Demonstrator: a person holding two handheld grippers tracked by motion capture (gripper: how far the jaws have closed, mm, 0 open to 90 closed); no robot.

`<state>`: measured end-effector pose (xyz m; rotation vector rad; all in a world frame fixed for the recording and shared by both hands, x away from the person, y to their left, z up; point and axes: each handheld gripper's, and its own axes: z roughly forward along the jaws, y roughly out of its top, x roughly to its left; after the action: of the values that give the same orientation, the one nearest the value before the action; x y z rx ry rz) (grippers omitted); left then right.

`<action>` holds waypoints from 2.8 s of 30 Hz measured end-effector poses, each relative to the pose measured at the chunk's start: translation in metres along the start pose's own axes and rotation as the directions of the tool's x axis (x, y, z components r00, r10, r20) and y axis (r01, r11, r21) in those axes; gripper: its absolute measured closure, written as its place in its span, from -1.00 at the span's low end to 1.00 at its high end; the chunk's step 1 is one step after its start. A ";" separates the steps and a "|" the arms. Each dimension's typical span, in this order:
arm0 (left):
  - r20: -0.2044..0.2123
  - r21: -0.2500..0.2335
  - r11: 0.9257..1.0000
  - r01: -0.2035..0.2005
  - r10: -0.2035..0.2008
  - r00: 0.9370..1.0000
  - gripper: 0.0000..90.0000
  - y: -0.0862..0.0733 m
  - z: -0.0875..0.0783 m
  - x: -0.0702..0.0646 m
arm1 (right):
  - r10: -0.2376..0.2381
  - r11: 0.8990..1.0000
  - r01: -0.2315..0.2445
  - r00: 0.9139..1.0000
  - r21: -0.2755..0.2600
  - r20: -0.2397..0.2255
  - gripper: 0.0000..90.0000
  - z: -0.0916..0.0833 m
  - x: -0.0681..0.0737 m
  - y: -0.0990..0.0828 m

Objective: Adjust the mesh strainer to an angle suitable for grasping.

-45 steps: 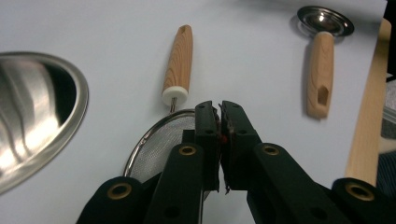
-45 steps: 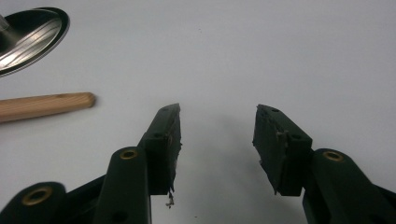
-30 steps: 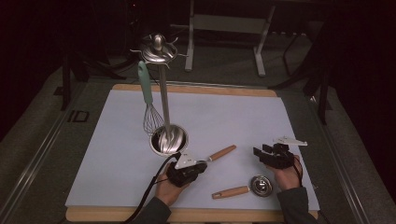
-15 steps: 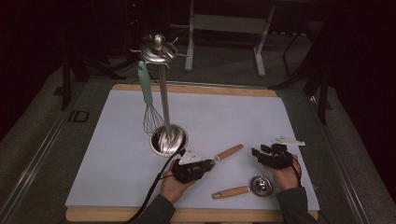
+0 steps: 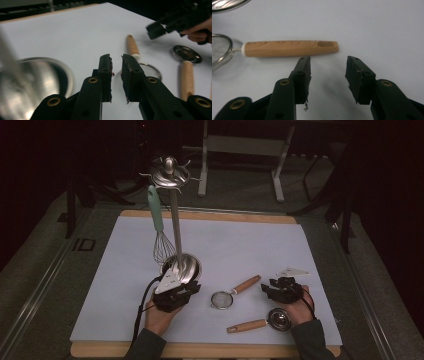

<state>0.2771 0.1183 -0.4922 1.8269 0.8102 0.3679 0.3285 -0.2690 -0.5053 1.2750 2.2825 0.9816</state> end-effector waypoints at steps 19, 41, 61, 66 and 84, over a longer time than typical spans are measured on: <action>-0.244 0.030 0.989 0.142 -0.130 0.961 0.71 -0.037 -0.034 0.063 | -0.046 0.996 0.047 0.999 0.077 -0.013 0.32 0.012 0.009 -0.001; -0.455 0.132 0.971 0.198 -0.118 0.883 0.66 -0.057 -0.039 0.089 | -0.056 0.990 0.057 0.998 0.132 -0.015 0.72 0.021 0.013 -0.001; -0.470 0.151 0.971 0.184 -0.094 0.878 0.62 -0.058 -0.037 0.087 | -0.155 0.965 0.151 0.988 0.212 0.001 0.90 0.051 0.031 0.035; -0.468 0.148 0.970 0.190 -0.101 0.878 0.62 -0.058 -0.037 0.088 | -0.171 0.959 0.167 0.985 0.228 -0.002 0.89 0.063 0.036 0.049; -0.464 0.151 0.968 0.203 -0.112 0.879 0.62 -0.058 -0.037 0.089 | -0.171 0.950 0.178 0.984 0.256 -0.051 0.83 0.104 0.063 0.098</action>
<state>0.2990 0.2169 -0.5413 1.8628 1.3529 0.6419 0.4153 -0.1393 -0.5065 1.1337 2.5605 0.6607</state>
